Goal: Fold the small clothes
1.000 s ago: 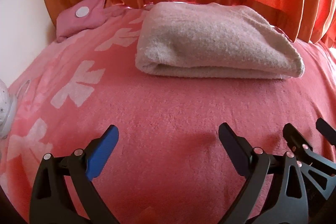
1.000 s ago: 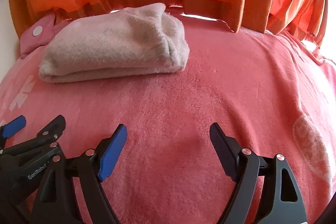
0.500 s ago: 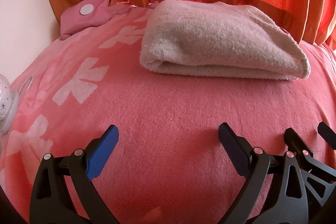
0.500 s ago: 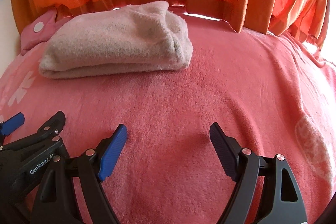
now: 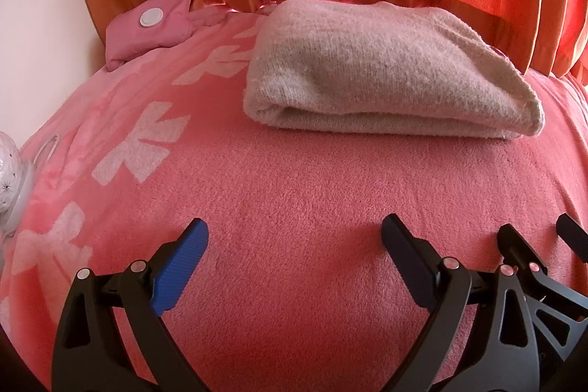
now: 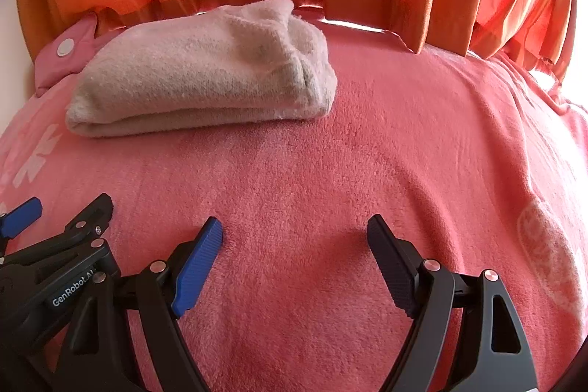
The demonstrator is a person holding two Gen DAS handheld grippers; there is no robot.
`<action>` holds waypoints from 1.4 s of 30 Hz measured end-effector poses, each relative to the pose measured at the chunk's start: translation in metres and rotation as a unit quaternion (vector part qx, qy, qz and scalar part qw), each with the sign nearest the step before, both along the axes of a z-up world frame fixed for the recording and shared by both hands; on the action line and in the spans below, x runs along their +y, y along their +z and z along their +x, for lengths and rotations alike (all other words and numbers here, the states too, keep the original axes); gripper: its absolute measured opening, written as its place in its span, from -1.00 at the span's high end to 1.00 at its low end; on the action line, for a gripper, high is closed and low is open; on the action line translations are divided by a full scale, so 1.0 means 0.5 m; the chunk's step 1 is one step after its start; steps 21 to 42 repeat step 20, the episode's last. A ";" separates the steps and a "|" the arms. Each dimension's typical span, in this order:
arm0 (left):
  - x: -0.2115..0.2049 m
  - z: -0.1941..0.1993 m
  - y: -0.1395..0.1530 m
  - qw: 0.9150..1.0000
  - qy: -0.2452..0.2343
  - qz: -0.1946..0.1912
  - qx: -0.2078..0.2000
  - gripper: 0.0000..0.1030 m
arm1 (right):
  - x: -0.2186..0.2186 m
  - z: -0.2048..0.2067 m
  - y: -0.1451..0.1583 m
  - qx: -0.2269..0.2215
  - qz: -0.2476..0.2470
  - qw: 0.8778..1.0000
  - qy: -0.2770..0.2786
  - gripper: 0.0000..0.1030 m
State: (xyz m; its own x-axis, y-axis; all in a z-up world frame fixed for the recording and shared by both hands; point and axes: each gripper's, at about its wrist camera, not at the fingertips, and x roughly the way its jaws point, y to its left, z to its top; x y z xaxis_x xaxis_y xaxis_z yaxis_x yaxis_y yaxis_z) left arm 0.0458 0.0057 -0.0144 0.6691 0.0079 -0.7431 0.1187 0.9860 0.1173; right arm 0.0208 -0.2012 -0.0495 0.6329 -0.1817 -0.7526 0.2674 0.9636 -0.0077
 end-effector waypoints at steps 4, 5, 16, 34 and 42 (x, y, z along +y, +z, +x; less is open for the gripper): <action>0.002 0.002 0.000 1.000 0.000 0.000 0.000 -0.80 | -0.002 0.001 -0.001 0.000 0.000 1.000 0.001 -0.53; 0.003 0.002 0.000 1.000 -0.001 0.000 0.000 -0.80 | -0.002 0.001 -0.001 0.000 0.000 1.000 0.001 -0.53; 0.001 0.005 -0.004 1.000 0.003 0.007 0.000 -0.79 | 0.008 -0.001 -0.003 0.001 -0.001 1.000 -0.008 -0.53; 0.002 0.006 -0.004 1.000 0.002 0.004 0.002 -0.79 | 0.010 -0.002 -0.003 0.001 -0.002 1.000 -0.009 -0.53; 0.002 0.006 -0.004 1.000 0.002 0.004 0.002 -0.79 | 0.010 -0.002 -0.003 0.001 -0.002 1.000 -0.009 -0.53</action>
